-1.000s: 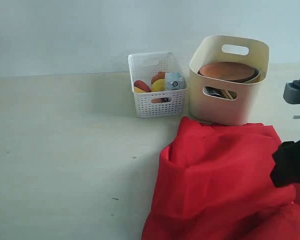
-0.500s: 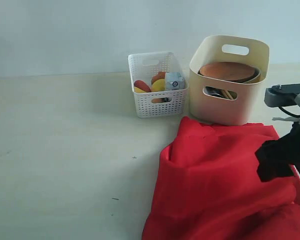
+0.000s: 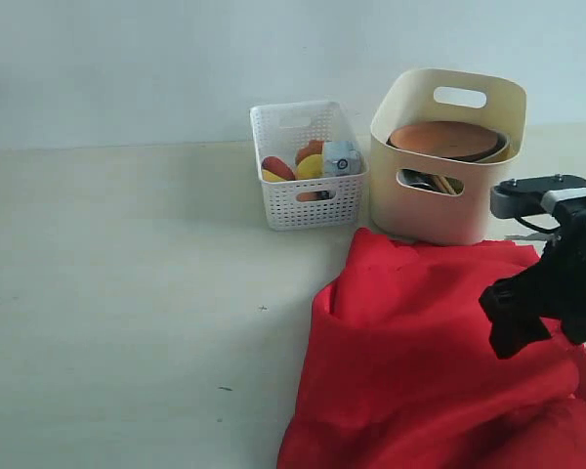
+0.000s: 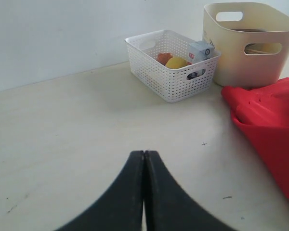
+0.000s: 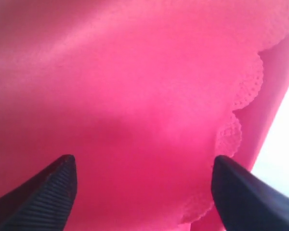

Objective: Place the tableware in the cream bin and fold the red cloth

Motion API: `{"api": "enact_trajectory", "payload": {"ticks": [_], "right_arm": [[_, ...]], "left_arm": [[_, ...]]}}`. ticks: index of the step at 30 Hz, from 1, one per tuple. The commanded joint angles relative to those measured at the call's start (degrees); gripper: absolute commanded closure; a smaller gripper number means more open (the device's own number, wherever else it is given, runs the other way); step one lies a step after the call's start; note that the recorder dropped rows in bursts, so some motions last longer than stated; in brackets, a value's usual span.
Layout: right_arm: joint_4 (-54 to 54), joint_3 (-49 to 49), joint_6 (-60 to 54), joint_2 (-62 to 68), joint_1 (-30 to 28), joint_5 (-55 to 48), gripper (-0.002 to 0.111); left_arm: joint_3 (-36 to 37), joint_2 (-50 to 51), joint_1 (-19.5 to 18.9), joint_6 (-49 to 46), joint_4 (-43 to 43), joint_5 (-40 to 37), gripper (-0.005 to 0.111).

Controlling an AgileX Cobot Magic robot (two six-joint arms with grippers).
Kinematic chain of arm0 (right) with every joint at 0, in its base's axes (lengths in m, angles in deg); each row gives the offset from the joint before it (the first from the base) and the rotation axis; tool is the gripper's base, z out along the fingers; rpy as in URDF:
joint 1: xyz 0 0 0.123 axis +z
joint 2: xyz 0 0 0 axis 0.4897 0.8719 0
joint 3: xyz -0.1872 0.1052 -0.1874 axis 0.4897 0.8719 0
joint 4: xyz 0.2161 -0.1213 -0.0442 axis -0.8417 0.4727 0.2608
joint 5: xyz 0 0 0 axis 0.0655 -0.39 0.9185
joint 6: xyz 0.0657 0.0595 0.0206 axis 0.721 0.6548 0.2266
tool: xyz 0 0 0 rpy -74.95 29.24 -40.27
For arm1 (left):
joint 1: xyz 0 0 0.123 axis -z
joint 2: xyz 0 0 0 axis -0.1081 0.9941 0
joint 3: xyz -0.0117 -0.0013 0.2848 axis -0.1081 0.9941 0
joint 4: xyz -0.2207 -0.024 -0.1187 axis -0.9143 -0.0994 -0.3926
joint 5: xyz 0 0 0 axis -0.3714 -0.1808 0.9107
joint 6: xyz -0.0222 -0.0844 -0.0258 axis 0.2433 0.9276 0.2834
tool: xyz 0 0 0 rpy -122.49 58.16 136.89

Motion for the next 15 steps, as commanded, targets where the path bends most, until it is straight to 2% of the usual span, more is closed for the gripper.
{"api": "enact_trajectory", "payload": {"ticks": [1, 11, 15], "right_arm": [[0.61, -1.10, -0.44, 3.72, -3.03, -1.73, 0.031], [0.29, -2.55, -0.81, 5.97, -7.74, -1.29, 0.030], [-3.02, -2.59, -3.08, 7.10, -10.15, -1.41, 0.031]], "left_arm": [[0.09, -0.35, -0.07, -0.21, -0.04, 0.14, 0.107], [0.09, -9.90, -0.20, -0.21, -0.04, -0.54, 0.107], [0.14, -13.07, -1.77, -0.21, -0.04, -0.54, 0.107]]}}
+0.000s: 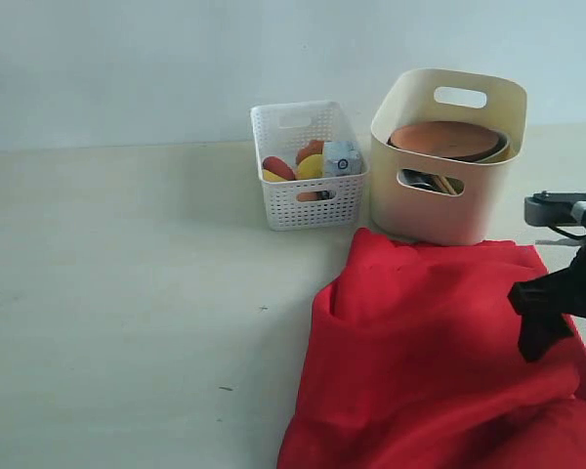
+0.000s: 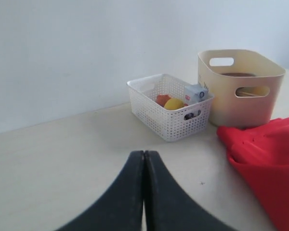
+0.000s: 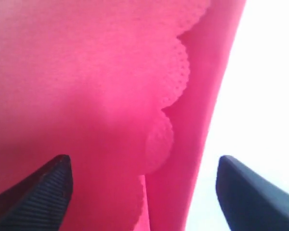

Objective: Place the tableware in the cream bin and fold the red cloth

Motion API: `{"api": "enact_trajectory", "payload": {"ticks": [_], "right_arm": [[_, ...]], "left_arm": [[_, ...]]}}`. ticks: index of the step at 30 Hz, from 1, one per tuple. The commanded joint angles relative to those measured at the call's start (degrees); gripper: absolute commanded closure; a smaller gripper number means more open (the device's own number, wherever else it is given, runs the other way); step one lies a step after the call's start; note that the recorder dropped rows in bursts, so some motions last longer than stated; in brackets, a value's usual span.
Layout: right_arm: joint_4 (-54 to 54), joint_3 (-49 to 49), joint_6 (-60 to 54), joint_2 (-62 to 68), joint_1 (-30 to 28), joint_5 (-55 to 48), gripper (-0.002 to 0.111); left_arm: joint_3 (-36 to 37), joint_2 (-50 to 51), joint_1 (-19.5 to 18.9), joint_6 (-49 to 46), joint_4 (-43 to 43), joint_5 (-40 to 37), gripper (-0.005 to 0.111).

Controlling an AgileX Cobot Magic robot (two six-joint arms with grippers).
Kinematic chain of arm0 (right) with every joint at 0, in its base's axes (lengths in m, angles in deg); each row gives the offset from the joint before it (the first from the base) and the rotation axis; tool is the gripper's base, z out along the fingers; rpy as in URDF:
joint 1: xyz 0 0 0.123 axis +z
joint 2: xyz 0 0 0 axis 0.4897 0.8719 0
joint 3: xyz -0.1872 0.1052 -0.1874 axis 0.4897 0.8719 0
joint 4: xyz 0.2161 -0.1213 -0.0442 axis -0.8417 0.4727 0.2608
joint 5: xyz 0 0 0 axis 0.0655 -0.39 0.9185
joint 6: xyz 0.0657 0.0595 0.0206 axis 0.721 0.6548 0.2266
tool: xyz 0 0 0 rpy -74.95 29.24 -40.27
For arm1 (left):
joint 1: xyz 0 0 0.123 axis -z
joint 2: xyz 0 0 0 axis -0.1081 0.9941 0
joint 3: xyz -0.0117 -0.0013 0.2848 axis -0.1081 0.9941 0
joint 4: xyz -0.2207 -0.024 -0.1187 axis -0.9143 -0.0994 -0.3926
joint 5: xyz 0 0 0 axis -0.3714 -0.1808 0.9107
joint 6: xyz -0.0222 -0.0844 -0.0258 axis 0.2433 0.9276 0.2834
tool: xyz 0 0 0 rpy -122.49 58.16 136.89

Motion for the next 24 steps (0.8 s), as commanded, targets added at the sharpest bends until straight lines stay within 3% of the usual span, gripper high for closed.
{"api": "enact_trajectory", "payload": {"ticks": [1, 10, 15, 18, 21, 24], "right_arm": [[-4.75, -0.48, -4.54, 1.74, -2.28, -0.27, 0.031], [-12.12, -0.61, -11.72, 8.35, -2.28, -1.84, 0.031], [-11.40, -0.63, -11.72, 9.40, -2.28, -1.72, 0.038], [-11.40, -0.73, -11.72, 9.40, -2.28, -1.51, 0.053], [-10.31, -0.73, -11.72, 9.40, -2.28, -1.51, 0.077], [-8.64, -0.73, -11.72, 9.40, -2.28, -2.15, 0.102]], "left_arm": [[0.28, -3.50, -2.02, -0.21, -0.04, 0.04, 0.107], [4.53, -8.02, -8.23, -0.21, -0.04, 0.04, 0.107], [7.40, -10.74, -9.59, -0.21, -0.04, -0.24, 0.107], [8.93, -12.15, -9.59, -0.21, -0.04, -0.36, 0.107], [9.65, -13.15, -9.59, -0.21, -0.04, -0.36, 0.107], [9.65, -13.15, -9.59, -0.21, -0.04, -5.03, 0.107]]}}
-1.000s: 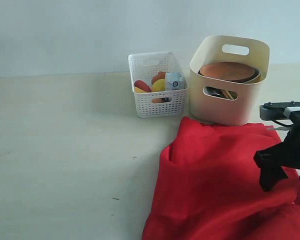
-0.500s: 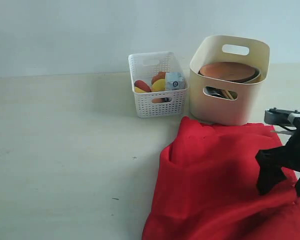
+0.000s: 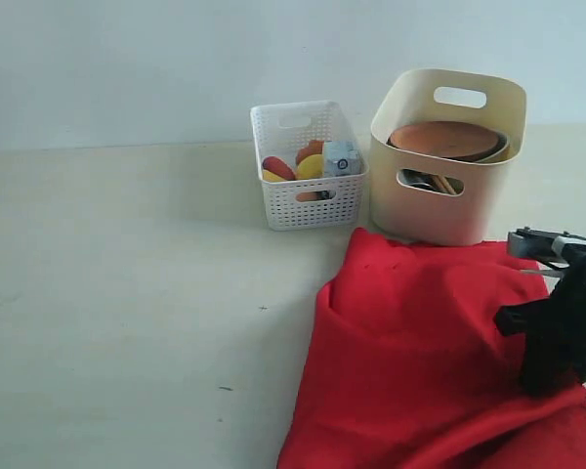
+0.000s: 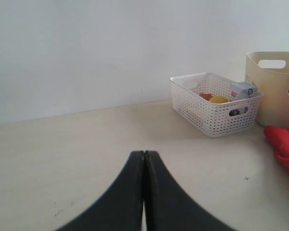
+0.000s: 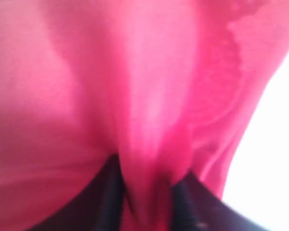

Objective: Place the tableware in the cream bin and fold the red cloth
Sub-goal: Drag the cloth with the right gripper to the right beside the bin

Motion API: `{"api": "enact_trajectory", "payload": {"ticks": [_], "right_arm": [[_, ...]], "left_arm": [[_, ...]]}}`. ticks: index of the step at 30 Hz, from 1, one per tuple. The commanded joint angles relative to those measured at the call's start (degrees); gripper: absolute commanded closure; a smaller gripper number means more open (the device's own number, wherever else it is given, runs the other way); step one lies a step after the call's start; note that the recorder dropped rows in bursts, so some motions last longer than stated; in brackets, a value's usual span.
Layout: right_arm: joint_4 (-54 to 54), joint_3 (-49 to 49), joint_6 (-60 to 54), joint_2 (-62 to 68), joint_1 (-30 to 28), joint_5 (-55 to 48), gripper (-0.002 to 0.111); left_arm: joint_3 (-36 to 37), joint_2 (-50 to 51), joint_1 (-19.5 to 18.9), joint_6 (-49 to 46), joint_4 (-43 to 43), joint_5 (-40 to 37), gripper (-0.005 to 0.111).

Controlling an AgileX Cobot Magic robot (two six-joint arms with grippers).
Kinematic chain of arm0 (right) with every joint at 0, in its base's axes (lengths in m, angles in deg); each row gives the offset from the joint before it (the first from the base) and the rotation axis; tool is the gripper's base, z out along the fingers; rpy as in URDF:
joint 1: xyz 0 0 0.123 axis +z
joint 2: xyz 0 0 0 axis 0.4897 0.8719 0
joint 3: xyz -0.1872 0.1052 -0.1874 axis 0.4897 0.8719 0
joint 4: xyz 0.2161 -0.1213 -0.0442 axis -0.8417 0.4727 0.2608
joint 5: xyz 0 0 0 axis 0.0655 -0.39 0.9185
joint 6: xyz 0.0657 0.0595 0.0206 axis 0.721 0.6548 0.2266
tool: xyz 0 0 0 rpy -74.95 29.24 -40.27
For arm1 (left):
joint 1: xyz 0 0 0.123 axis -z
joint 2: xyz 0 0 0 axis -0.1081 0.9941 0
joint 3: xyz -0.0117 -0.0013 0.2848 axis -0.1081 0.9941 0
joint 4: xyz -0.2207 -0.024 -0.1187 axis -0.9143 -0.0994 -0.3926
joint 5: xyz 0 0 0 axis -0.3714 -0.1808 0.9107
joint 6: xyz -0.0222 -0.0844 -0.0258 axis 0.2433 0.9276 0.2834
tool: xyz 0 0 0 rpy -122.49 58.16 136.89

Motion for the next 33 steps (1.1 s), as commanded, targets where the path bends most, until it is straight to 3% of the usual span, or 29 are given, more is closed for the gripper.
{"api": "enact_trajectory", "payload": {"ticks": [1, 18, 33], "right_arm": [[2.63, -0.12, -0.53, 0.29, -0.06, -1.03, 0.108], [40.90, -0.12, 27.02, 0.29, -0.84, -9.40, 0.108], [36.16, -4.71, 25.19, 0.40, -16.56, -4.63, 0.108]], "left_arm": [[0.26, -0.45, -0.19, -0.21, -0.04, -5.07, 0.107], [0.26, -0.45, -0.19, -0.21, -0.04, -6.60, 0.107], [0.26, -0.45, -0.19, -0.21, -0.04, -6.60, 0.107]]}}
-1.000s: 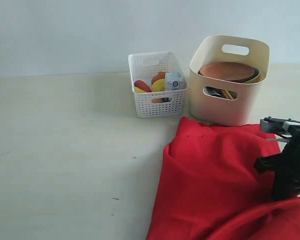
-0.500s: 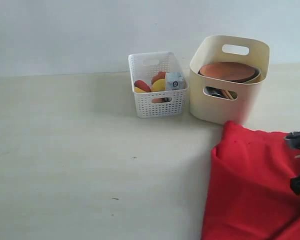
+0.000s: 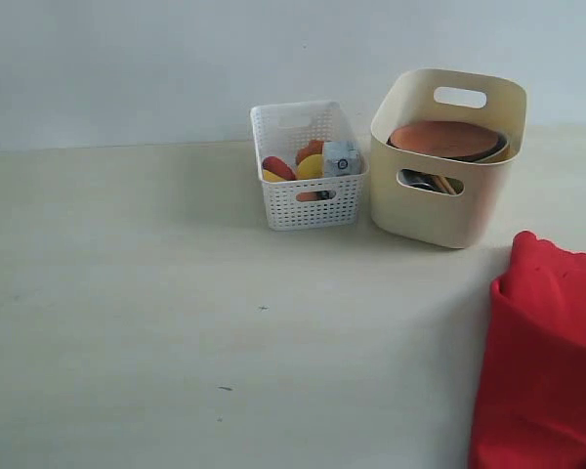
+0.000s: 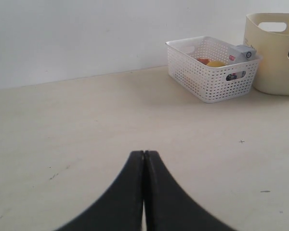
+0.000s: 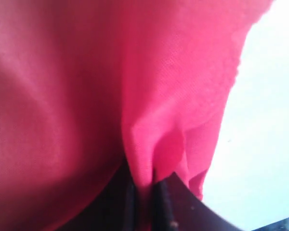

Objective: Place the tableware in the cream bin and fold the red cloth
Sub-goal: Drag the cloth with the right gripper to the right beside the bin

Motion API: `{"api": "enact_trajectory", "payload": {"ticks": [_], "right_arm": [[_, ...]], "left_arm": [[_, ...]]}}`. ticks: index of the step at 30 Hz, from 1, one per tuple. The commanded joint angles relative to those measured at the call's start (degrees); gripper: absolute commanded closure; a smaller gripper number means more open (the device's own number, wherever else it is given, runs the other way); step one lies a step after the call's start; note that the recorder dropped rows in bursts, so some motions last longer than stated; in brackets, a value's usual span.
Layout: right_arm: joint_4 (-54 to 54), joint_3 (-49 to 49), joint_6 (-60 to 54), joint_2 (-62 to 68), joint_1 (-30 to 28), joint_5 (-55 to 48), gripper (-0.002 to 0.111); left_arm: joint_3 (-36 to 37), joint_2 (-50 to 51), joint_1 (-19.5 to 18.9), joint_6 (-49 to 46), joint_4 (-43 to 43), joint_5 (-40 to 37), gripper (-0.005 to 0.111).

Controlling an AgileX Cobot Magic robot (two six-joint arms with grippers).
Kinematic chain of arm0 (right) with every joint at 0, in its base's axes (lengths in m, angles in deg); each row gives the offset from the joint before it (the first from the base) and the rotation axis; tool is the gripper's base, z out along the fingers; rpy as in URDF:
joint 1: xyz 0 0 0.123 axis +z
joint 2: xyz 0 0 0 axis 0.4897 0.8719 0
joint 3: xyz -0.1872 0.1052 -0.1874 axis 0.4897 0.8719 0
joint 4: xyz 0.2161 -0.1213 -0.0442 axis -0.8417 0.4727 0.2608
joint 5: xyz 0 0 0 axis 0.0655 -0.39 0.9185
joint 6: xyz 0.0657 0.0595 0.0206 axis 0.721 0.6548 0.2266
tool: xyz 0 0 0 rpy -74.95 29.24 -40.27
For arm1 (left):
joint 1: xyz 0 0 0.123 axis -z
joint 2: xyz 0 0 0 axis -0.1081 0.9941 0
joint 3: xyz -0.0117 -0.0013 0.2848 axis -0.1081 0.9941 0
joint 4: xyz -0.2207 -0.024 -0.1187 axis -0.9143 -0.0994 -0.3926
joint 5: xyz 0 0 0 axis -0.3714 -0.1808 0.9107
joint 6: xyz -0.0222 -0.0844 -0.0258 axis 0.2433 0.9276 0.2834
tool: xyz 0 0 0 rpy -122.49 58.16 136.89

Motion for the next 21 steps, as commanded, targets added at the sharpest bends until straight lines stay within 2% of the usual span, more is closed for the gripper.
{"api": "enact_trajectory", "payload": {"ticks": [1, 5, 11, 15, 21], "right_arm": [[-1.61, -3.22, -2.53, 0.03, -3.45, 1.67, 0.108], [-4.72, -7.69, -4.84, 1.42, -6.50, 2.43, 0.108], [-11.66, -19.18, -12.45, 10.57, -10.28, 2.13, 0.108], [-19.50, -30.22, -16.95, 17.75, -12.24, 0.96, 0.108], [-20.88, -49.73, -17.55, 27.76, -13.67, -5.04, 0.108]], "left_arm": [[0.16, -0.35, -0.19, -0.21, -0.04, 0.36, 0.107], [0.16, -0.35, -0.19, -0.21, -0.04, 0.36, 0.107], [0.16, -0.35, -0.19, -0.21, -0.04, 0.36, 0.107], [0.16, -0.35, -0.19, -0.21, -0.04, 0.36, 0.107], [0.16, -0.35, -0.19, -0.21, -0.04, 0.36, 0.107]]}}
